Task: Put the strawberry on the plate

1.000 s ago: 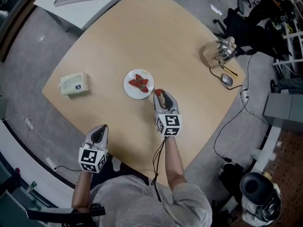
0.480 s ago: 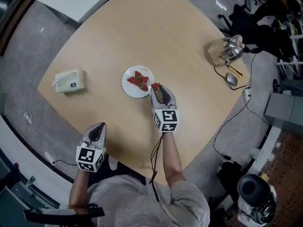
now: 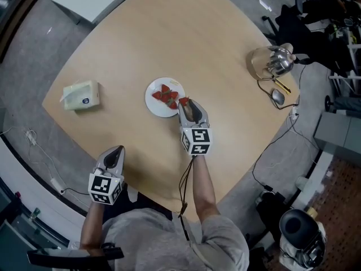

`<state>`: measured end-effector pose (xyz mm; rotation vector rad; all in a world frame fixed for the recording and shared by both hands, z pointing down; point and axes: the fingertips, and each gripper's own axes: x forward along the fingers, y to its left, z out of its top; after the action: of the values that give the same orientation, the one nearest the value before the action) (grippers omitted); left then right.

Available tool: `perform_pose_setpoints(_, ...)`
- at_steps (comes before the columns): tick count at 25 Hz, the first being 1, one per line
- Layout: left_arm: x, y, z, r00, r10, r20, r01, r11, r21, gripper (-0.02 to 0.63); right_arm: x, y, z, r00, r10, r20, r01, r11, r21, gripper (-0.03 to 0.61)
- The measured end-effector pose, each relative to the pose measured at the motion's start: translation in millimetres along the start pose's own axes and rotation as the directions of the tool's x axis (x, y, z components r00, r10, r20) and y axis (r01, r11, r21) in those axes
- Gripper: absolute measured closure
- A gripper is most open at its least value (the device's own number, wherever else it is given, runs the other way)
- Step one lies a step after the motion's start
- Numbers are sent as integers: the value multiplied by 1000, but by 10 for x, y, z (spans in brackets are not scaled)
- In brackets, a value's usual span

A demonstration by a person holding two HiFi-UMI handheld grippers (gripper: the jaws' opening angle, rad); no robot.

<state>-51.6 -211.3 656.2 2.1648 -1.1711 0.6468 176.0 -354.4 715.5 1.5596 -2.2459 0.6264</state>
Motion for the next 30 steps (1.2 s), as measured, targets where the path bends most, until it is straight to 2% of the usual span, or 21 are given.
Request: perform_pose_setpoints(30, 42, 14, -21, 1000, -4, -9, 4, 1000, -16, 594, 98, 50, -57, 997, 13, -70, -17, 999, -49, 431)
